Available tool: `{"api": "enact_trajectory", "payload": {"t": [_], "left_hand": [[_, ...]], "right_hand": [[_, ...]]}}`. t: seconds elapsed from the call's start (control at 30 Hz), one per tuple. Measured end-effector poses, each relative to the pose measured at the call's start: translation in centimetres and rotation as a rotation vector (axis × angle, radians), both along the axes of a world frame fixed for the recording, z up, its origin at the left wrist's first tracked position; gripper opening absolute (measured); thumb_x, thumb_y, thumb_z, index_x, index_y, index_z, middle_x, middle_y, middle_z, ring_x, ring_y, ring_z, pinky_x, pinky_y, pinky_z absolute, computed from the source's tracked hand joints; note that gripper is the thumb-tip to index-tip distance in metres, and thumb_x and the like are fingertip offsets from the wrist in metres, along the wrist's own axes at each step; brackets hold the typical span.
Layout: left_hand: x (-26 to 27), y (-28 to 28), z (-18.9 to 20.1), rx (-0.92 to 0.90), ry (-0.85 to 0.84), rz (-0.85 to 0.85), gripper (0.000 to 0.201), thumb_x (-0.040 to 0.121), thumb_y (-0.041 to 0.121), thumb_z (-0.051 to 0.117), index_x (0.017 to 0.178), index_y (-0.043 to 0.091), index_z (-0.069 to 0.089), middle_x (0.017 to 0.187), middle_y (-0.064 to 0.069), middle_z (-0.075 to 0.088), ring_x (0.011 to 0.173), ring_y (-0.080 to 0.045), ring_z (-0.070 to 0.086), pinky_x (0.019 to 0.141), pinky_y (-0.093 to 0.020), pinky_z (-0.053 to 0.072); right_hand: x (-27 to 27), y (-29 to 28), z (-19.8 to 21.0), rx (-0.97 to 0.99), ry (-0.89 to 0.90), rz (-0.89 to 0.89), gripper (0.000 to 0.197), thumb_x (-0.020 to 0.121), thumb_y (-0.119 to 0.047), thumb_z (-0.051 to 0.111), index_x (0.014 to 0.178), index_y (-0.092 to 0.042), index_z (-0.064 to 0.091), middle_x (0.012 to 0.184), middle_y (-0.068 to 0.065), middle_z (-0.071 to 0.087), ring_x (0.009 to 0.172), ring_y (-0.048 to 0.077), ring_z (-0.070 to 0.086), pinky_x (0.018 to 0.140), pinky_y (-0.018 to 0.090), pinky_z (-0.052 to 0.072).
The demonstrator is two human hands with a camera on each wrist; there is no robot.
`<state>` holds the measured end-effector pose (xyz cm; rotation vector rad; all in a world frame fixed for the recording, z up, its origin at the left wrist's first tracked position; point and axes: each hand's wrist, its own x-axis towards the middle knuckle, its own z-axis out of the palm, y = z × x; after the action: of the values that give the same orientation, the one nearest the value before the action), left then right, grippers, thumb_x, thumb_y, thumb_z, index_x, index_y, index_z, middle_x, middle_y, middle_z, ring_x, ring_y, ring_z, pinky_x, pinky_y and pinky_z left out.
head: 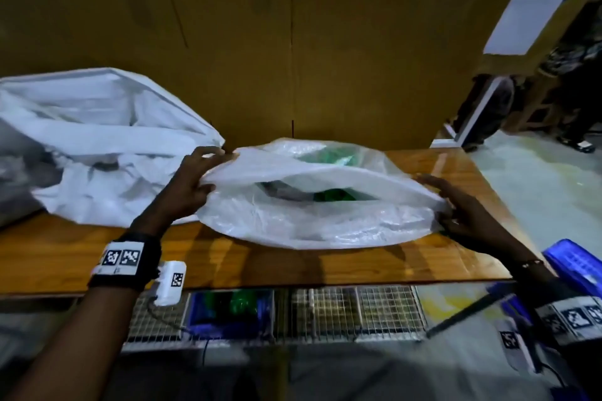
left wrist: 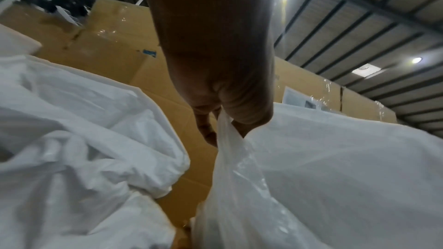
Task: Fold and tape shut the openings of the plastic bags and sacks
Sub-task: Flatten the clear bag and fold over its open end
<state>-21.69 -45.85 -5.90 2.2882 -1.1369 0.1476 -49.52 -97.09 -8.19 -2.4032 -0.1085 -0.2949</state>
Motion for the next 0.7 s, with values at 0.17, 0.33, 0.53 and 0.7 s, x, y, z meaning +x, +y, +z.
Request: {"api": "enact_trajectory", "payload": {"t": [0.17,0.33,0.53,0.7], "left_hand": [[-3.6,3.3,-3.6,0.232,-0.033,-0.145,0.091,0.091,-0.011,0.062,0.162,0.038,0.033,0.172,0.01,0.02,0.156,-0.022,0.025,0.117,-0.046,0.037],[-6.1,6.4,-10.4,0.512,-0.012,-0.182,0.114,0.081,-0.013,0.068,0.163,0.047,0.017,0.175,0.011,0.002,0.159,-0.029,0.019,0.109,-0.052,0.047],[-7.7,8.0,-15.1,0.57,0.064,-0.195,0.09,0.091,0.07,0.052,0.164,0.049,0.003,0.175,0.01,-0.005,0.16,-0.026,0.016,0.115,-0.065,0.031],[-8.4,2.5,-12.5,0.257,-0.109,-0.072,0.062,0.102,0.059,0.038,0.159,0.034,0.038,0.172,0.008,0.023,0.158,-0.025,0.025,0.119,-0.063,0.028]], "right_hand": [[-3.3,1.4,-2.6,-0.24,0.131,0.182,0.101,0.08,0.017,0.05,0.16,-0.042,0.034,0.167,-0.021,0.03,0.153,0.017,0.035,0.111,0.034,0.042],[-6.1,5.0,-9.3,-0.608,0.275,0.154,0.113,0.073,0.01,0.055,0.157,-0.056,0.02,0.171,-0.019,0.017,0.111,0.027,0.041,0.062,0.029,0.04],[-7.4,9.9,-13.7,-0.55,0.304,0.1,0.093,0.063,-0.032,0.06,0.155,-0.036,0.043,0.16,0.003,0.042,0.101,0.026,0.04,0.079,0.048,0.048],[-3.6,15.4,-11.5,-0.401,-0.047,-0.141,0.053,0.099,-0.042,0.049,0.148,-0.024,0.054,0.152,0.007,0.051,0.117,0.039,0.05,0.094,0.055,0.044]]}}
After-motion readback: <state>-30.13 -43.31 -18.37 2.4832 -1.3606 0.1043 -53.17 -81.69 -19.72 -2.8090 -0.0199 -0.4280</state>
